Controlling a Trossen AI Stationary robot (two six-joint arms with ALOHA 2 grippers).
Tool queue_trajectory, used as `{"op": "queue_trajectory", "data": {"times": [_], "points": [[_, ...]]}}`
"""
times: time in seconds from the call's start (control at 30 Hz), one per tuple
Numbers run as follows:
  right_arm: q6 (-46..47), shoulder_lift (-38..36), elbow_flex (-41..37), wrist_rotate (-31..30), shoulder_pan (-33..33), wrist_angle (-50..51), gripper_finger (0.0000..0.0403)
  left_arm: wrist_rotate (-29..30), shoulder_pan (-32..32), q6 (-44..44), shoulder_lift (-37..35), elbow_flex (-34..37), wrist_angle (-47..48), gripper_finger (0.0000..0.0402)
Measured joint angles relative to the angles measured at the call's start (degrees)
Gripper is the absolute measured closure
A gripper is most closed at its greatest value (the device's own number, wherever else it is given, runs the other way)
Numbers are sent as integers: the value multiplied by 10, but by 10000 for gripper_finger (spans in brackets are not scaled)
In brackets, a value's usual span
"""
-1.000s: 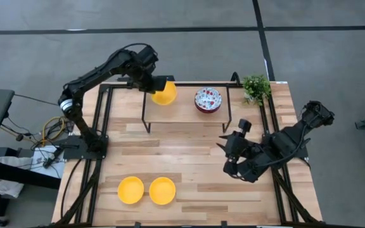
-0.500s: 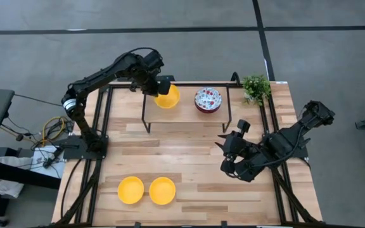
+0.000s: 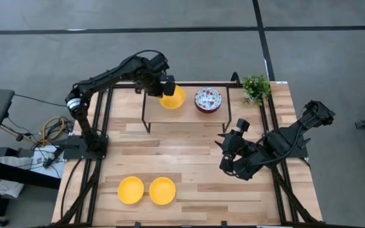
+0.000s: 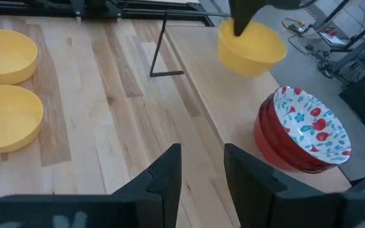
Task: Pick & Place Mini bowls
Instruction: Put the top yellow bowl on the shelf
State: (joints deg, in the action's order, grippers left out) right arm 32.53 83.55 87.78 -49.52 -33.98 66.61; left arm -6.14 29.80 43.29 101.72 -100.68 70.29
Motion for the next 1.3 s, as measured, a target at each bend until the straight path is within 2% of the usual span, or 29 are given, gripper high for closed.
{"op": "queue_trajectory", "data": {"times": [0.17,0.93,1.3], "points": [[0,0,0,1,0,0,295,-9,-10,-2,21,0,-4,398],[0,0,0,16,-1,0,295,8,-12,0,22,0,2,396],[0,0,1,17,-1,2,295,16,-12,-6,22,0,4,368]]}}
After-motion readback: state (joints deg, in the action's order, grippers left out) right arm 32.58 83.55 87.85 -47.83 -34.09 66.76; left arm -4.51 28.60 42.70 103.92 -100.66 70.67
